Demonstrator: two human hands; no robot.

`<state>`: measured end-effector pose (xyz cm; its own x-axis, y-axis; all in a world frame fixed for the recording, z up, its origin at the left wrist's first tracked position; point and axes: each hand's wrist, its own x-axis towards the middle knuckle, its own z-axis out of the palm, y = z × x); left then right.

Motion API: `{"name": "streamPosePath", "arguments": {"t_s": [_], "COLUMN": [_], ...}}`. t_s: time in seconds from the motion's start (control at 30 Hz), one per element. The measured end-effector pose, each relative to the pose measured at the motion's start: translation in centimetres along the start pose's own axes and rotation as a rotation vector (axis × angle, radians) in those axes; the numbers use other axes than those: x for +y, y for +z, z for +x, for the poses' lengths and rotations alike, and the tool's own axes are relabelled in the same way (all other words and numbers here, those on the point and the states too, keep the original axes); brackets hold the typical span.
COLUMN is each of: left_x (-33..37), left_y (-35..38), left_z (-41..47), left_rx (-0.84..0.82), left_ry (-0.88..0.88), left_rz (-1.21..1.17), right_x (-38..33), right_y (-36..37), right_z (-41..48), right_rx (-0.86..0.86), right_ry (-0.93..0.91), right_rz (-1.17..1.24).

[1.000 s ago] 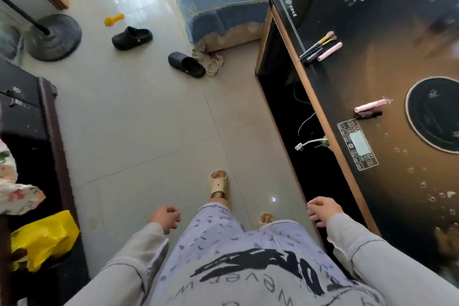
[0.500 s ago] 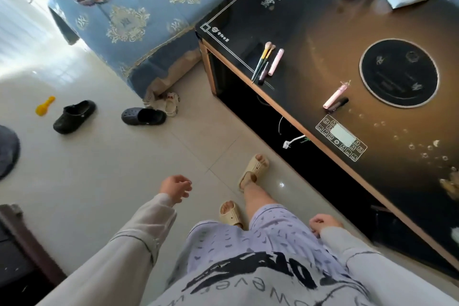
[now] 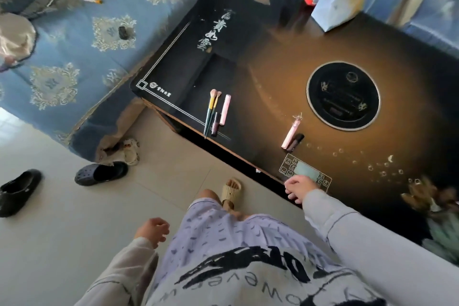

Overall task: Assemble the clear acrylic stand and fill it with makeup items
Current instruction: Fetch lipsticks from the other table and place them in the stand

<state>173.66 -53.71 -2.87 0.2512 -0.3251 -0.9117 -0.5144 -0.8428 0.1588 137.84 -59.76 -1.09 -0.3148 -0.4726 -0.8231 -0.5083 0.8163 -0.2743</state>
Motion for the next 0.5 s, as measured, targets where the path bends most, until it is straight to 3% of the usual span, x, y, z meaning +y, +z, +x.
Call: {"name": "streamPosePath", "arguments": {"t_s": [0.5], "left_x": [21.9], "left_y": [-5.4], "left_z": [4.0], "left_rx": [-0.101], "left_ry": [0.249], "left_rz": [0.349], "right_x": [-2.1], "right_y": [-0.9], "right_z": [1.4], "right_rx": [0.027], "right_ry": [0.216], "right_rz": [0.201]}}
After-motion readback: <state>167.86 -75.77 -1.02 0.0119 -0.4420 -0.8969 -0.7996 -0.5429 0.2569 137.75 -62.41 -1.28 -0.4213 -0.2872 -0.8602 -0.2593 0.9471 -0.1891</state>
